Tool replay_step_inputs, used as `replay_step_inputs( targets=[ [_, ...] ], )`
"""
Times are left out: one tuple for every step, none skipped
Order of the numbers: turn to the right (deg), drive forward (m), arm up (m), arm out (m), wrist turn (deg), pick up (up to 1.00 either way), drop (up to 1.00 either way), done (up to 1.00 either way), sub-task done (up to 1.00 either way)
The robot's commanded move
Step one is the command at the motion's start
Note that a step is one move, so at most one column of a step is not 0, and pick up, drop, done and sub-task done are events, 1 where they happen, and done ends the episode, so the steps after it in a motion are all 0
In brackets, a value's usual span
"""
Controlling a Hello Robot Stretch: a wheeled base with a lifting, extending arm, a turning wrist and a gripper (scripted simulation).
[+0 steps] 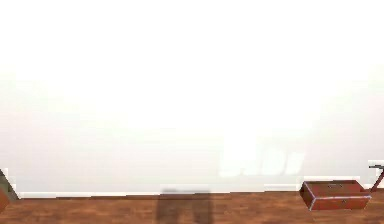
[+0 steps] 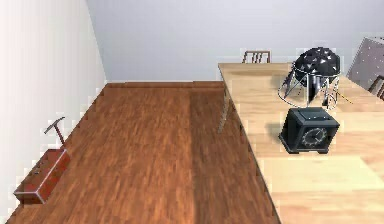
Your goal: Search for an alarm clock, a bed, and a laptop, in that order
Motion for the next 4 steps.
replay_step_inputs(
  targets=[
    [0.0,0.15,0.0,0.0,0.0,0.0,0.0,0.0,0.0],
    [-45.0,0.0,0.0,0.0,0.0,0.0,0.0,0.0,0.0],
    [-36.0,0.0,0.0,0.0,0.0,0.0,0.0,0.0,0.0],
    [0.0,0.1,0.0,0.0,0.0,0.0,0.0,0.0,0.0]
  ],
)
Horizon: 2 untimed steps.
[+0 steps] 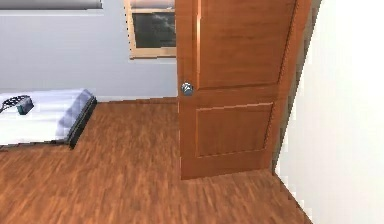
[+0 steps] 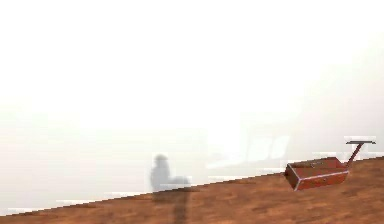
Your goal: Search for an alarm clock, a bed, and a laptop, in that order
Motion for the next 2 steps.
replay_step_inputs(
  targets=[
    [-30.0,0.0,0.0,0.0,0.0,0.0,0.0,0.0,0.0],
    [0.0,1.0,0.0,0.0,0.0,0.0,0.0,0.0,0.0]
  ],
)
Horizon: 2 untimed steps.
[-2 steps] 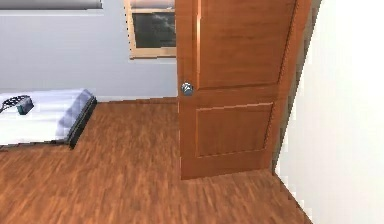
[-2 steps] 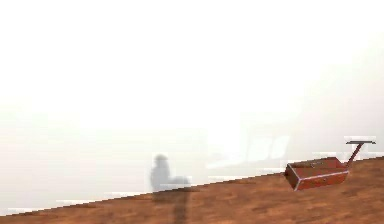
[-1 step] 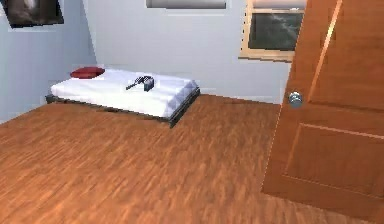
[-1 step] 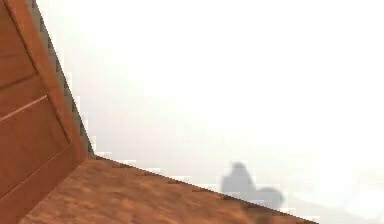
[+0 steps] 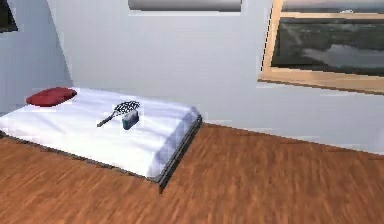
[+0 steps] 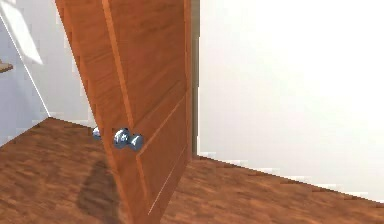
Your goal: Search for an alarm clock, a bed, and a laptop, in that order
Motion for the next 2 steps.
replay_step_inputs(
  targets=[
    [-6.0,0.0,0.0,0.0,0.0,0.0,0.0,0.0,0.0],
    [0.0,0.5,0.0,0.0,0.0,0.0,0.0,0.0,0.0]
  ],
)
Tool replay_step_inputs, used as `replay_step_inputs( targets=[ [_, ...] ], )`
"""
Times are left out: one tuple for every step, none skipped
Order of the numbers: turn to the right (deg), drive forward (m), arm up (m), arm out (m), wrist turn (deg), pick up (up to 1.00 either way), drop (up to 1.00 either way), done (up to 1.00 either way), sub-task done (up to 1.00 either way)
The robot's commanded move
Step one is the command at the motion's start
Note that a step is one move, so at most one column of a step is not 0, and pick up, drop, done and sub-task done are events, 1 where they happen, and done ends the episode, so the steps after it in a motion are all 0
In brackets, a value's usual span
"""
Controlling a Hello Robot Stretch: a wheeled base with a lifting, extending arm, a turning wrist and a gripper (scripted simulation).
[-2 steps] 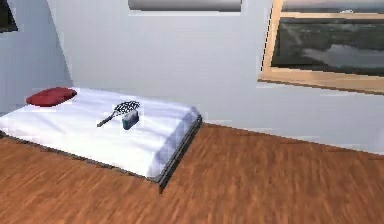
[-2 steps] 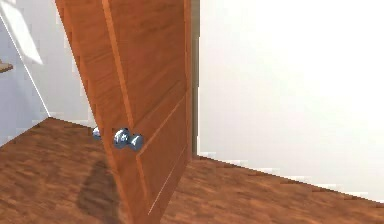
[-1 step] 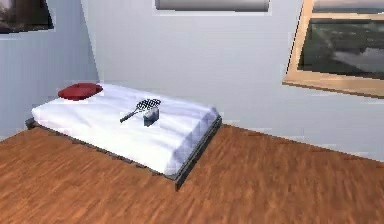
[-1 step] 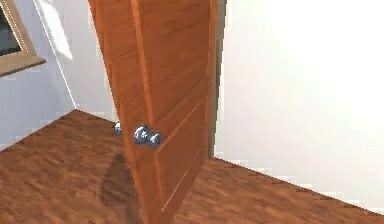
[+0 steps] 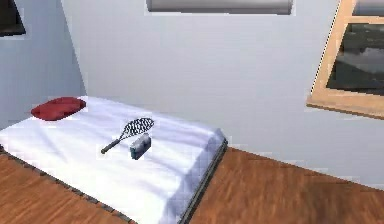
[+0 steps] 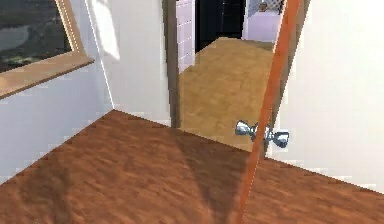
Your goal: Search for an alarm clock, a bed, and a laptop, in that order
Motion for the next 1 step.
replay_step_inputs(
  targets=[
    [-24.0,0.0,0.0,0.0,0.0,0.0,0.0,0.0,0.0]
  ],
)
